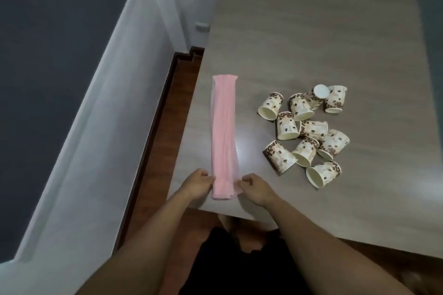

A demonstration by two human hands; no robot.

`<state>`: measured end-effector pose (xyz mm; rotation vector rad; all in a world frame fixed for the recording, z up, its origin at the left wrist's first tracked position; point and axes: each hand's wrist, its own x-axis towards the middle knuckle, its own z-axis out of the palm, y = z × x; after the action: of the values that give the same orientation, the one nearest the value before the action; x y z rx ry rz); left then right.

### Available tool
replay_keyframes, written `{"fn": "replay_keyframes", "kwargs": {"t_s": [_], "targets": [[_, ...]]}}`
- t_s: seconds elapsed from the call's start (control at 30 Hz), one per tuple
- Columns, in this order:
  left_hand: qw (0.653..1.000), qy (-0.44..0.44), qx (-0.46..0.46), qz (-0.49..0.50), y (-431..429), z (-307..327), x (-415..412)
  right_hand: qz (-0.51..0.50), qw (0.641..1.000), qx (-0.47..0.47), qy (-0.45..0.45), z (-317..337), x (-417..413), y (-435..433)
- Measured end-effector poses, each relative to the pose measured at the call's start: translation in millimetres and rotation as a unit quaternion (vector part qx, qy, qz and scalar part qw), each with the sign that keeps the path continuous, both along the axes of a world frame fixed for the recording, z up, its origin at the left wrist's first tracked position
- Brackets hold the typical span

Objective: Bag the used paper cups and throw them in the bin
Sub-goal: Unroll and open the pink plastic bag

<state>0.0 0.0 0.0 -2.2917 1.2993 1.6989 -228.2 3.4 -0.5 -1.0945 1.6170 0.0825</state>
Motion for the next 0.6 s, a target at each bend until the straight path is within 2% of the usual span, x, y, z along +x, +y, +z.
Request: {"fn": "replay_keyframes", "kwargs": {"t_s": [0.07,0.17,0.27,0.43,0.6], "targets": [[0.999,-0.006,-0.009,0.031,3,-13,1,-0.035,0.999,0.010,-0.001,-6,9,3],[0.998,0.028,0.017,0.048,10,-34,-5,-0.070,0.997,0.026,-0.005,-16,22,11],[0.996,0.047,-0.003,0.070,8,-29,-14,-0.079,0.996,0.028,-0.013,-19,27,9],[0.983,0.055,-0.117,0.133,-17,17,-18,-0.138,0.985,0.032,-0.102,13,12,-22],[0.957,0.111,-0.222,0.151,-41,81,-19,-0.222,0.956,0.049,-0.185,77,-11,-60]]}}
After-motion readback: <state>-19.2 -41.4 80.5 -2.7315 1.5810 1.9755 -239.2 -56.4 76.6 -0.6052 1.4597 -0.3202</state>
